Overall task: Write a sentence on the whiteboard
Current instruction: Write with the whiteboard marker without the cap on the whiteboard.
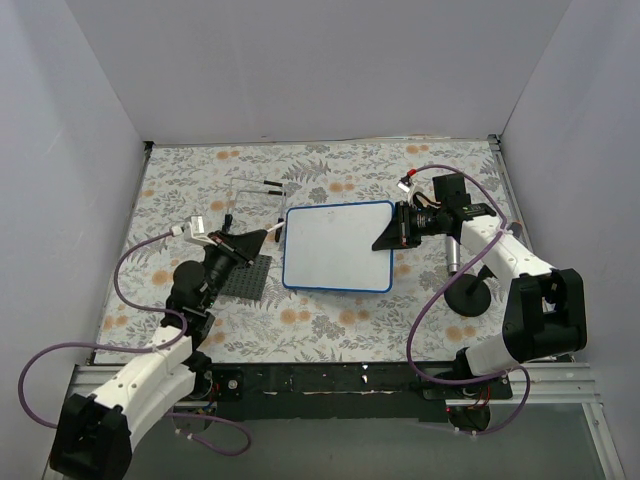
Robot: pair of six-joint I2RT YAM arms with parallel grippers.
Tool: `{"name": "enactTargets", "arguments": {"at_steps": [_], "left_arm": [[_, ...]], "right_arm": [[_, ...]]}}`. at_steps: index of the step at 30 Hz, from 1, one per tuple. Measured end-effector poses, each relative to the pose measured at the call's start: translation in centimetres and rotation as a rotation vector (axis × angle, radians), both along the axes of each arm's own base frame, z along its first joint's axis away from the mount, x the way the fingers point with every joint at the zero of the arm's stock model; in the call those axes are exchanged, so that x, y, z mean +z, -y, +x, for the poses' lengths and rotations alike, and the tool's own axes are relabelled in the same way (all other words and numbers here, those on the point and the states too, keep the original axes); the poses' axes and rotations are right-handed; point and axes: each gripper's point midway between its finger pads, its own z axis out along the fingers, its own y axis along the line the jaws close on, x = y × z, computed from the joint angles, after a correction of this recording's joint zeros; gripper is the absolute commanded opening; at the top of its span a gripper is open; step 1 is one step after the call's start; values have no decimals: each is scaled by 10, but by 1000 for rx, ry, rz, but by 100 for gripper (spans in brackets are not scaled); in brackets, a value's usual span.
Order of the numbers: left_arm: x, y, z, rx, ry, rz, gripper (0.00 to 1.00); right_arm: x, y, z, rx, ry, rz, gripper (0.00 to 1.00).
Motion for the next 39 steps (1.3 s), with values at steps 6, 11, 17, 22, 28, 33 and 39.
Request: {"name": "enactTargets", "arguments": {"at_steps": [6,11,17,22,28,33,39], "left_arm": [[20,-9,-15,20,53,-11,0],[17,-14,-19,33,43,10,0],[12,-14,-20,29,28,24,0],[7,-14,-21,25,15,40,0],[4,-13,-20,26,2,24,0],[-10,-11,-13,29,-48,-15,0],[-33,-5,-1,20,-136,-22,0]], "right_arm": [[0,0,0,6,8,1,1],[0,0,0,11,16,1,1],[0,0,0,14,17,3,1],[-1,0,0,15,20,2,1],[-3,0,-2,20,20,4,1],[-3,0,-2,23,23,6,1],[-3,0,-2,29,28,9,1]]}}
